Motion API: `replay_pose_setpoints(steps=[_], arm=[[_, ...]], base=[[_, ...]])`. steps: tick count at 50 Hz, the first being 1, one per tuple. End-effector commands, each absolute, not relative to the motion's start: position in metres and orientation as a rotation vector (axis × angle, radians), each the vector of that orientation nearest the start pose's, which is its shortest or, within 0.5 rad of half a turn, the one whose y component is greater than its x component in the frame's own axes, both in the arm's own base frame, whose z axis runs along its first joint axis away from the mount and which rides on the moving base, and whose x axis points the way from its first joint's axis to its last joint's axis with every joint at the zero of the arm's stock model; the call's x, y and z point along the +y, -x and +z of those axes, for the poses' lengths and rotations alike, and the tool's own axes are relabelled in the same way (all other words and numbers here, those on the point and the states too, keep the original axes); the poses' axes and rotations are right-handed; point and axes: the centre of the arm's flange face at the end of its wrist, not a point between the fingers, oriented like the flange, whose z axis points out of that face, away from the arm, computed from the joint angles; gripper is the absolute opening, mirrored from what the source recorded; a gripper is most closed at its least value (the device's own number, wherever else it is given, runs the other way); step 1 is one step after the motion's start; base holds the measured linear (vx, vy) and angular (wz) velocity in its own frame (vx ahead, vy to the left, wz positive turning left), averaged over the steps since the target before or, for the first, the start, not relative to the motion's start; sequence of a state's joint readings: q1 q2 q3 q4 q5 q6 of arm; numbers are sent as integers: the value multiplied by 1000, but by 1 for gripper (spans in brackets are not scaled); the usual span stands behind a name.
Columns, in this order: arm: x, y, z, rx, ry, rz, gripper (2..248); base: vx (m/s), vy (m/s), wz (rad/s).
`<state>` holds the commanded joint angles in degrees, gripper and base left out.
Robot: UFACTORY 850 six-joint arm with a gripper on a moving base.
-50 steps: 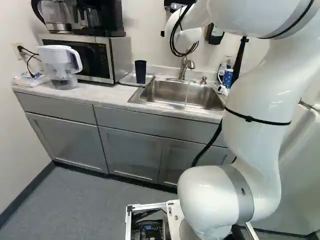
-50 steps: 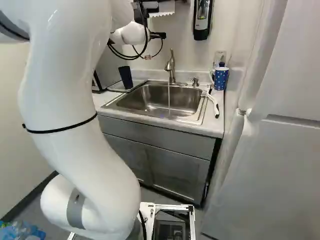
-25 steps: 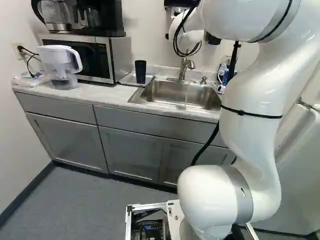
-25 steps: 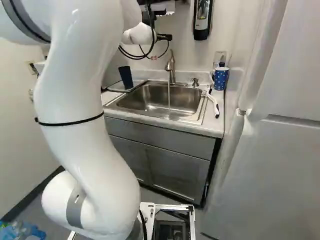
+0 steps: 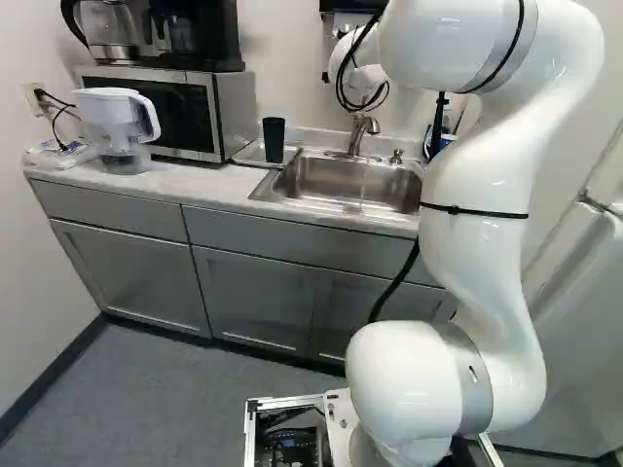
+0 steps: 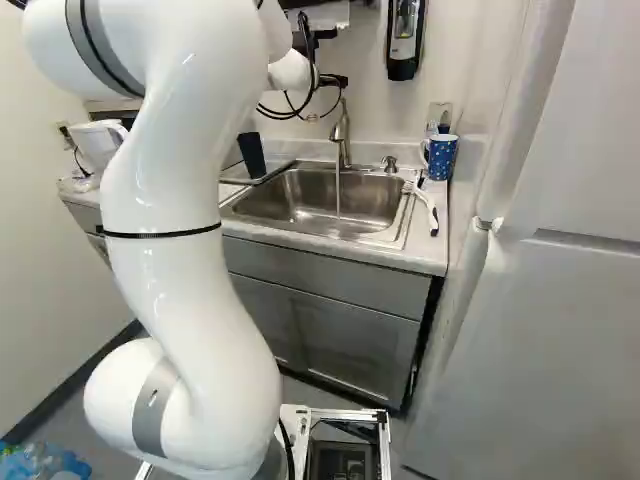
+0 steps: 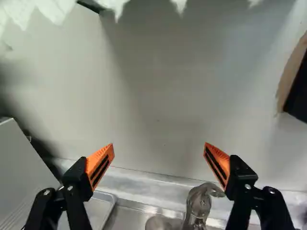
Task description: Rinse the cup and place it in the tray
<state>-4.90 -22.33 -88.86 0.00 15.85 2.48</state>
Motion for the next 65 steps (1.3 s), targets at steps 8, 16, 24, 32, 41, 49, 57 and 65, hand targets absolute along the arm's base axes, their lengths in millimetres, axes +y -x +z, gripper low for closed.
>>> replay_pose_setpoints(steps=[8,16,24,32,41,49,57,65], arm=[[-59,-685,678,155,2407,-2055,247],[-59,-685,676,157,2434,-2022,247],[-59,-684,674,158,2455,-1996,247],[-58,-684,673,159,2472,-1974,247],[-55,-679,672,155,2490,-1947,247],[-51,-671,671,150,2508,-1919,247],[-49,-662,670,148,2528,-1889,247],[-48,-653,670,149,2549,-1861,247]], base=[[0,0,0],[0,0,0],[0,0,0],[0,0,0],[0,0,0],[0,0,0],[0,0,0],[0,0,0]])
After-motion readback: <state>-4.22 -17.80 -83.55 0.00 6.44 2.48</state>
